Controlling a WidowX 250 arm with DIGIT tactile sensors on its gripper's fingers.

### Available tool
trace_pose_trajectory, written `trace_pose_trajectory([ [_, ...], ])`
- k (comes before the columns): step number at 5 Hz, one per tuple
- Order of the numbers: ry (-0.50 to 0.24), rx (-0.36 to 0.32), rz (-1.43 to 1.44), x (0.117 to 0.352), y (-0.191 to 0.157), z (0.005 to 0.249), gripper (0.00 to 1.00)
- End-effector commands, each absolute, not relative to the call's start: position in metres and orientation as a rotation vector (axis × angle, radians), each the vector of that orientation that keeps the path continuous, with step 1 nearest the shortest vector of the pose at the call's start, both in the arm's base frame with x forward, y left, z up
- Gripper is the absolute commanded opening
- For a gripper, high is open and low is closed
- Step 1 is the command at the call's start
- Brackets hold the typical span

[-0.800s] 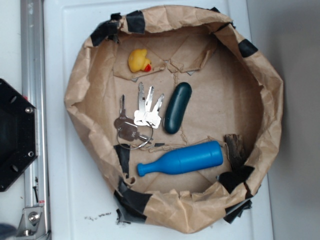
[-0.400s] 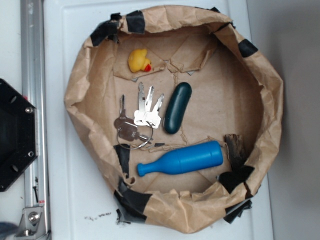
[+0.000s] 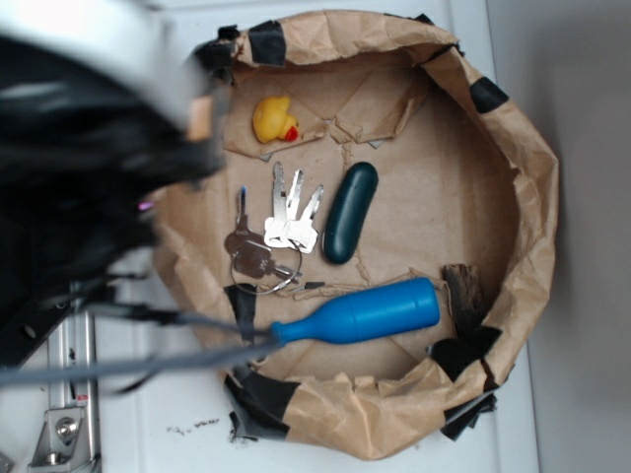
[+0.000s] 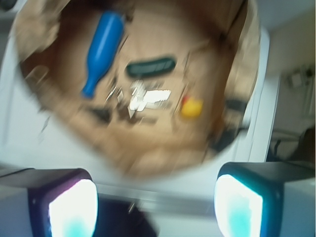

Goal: Grab the yellow duck.

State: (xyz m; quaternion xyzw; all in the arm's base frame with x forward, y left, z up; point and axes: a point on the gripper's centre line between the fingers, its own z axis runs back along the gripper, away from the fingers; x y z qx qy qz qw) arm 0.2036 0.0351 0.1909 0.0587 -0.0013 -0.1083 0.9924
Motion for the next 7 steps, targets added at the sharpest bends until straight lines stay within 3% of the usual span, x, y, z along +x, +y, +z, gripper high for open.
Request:
trace_pose_trajectory([
  [1, -0.092, 0.046, -0.473, 0.270, 0.041, 0.155, 1.00],
  [2, -0.086, 0.058, -0.648, 0.282, 0.023, 0.124, 1.00],
  [3, -0.076, 0.063, -0.814, 0.267, 0.007, 0.111, 1.00],
  [5, -0.050, 0.082, -0.817, 0.245, 0.035, 0.102, 1.00],
  [7, -0.001, 0.101, -0.845, 0.239, 0.045, 0.075, 1.00],
])
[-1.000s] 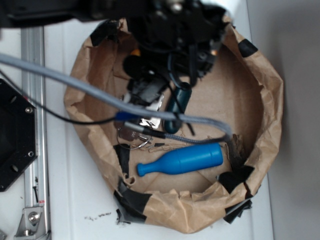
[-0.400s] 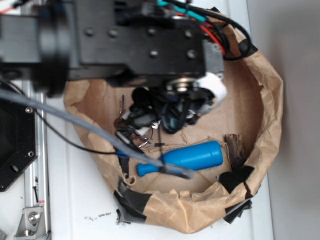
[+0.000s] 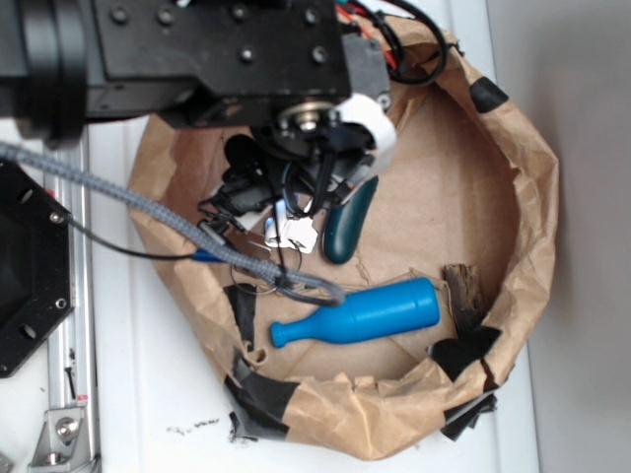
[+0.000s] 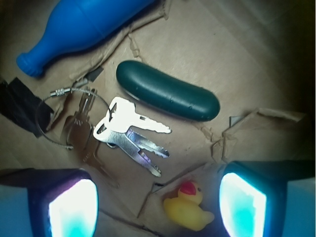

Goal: Grab the yellow duck.

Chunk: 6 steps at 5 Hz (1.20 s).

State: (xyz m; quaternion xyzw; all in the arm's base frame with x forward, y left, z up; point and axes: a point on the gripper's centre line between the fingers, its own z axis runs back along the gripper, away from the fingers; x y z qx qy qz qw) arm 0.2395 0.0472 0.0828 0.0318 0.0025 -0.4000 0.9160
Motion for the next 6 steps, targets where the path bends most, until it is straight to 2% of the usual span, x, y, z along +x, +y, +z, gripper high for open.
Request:
trace_pose_trajectory([
  [1, -0.001, 0.102, -0.867, 0.239, 0.044, 0.070, 1.00],
  [3, 0.023, 0.092, -0.868, 0.239, 0.054, 0.062, 1.00],
  [4, 0.018, 0.054, -0.882, 0.241, 0.061, 0.046, 1.00],
  [5, 0.041, 0.075, -0.865, 0.240, 0.070, 0.025, 1.00],
  [6, 0.072, 0.086, -0.848, 0.234, 0.082, 0.021, 1.00],
])
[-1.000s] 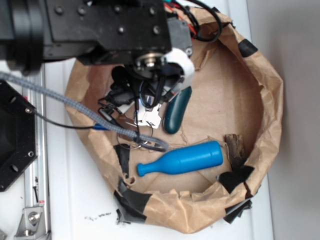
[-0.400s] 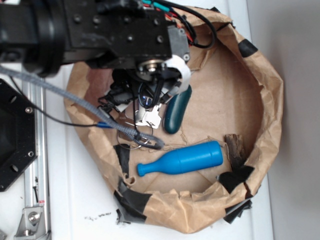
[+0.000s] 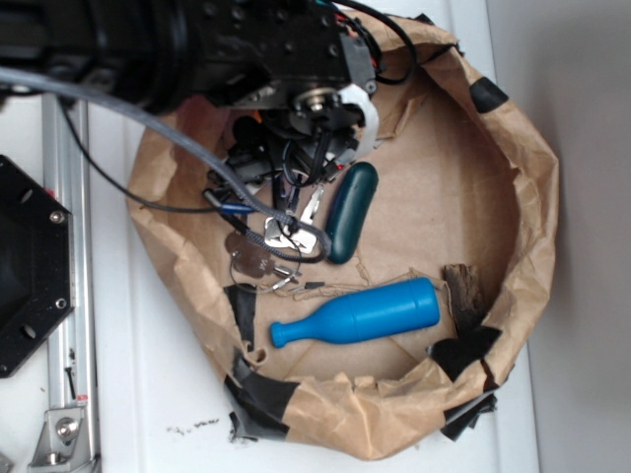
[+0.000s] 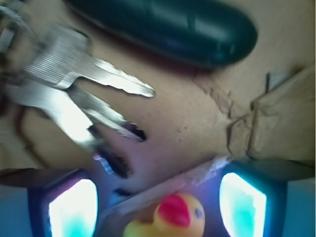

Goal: Grab the yellow duck.

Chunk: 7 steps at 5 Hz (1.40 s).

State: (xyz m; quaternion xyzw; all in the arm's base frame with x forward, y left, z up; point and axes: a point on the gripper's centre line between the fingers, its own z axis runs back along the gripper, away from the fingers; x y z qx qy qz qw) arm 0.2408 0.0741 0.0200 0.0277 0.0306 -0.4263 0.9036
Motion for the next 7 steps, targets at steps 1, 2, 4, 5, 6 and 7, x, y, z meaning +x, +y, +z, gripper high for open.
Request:
trace_pose_trajectory([
  [1, 0.115, 0.102, -0.830, 0.229, 0.088, 0.020, 0.71],
  [2, 0.133, 0.117, -0.813, 0.228, 0.091, 0.018, 0.00],
  [4, 0.114, 0.107, -0.804, 0.229, 0.092, 0.026, 0.00],
  [5, 0.084, 0.118, -0.799, 0.229, 0.091, 0.043, 0.00],
  [6, 0.047, 0.147, -0.777, 0.231, 0.089, 0.067, 0.00],
  [7, -0.060, 0.119, -0.618, 0.251, 0.060, 0.118, 0.00],
])
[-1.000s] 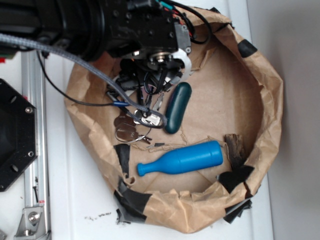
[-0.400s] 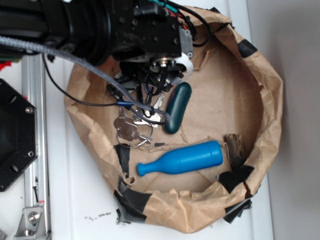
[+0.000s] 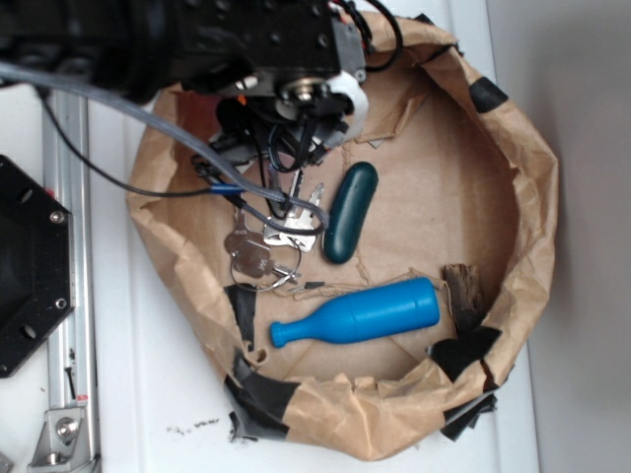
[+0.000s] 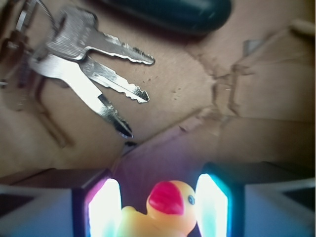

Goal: Grab the yellow duck.

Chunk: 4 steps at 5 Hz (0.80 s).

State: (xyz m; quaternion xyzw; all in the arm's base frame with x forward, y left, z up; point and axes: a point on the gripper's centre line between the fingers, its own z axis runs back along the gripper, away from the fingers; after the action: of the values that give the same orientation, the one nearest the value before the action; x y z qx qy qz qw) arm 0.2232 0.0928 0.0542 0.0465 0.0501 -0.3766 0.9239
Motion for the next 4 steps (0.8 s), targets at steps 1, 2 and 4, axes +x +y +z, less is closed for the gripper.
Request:
trace_pose_trajectory([
  [1, -0.077, 0.130, -0.567, 0.272, 0.037, 0.156, 0.00],
  [2, -0.159, 0.058, -0.387, 0.278, 0.022, 0.166, 0.00],
  [4, -0.300, -0.013, -0.096, 0.283, 0.020, 0.161, 0.00],
])
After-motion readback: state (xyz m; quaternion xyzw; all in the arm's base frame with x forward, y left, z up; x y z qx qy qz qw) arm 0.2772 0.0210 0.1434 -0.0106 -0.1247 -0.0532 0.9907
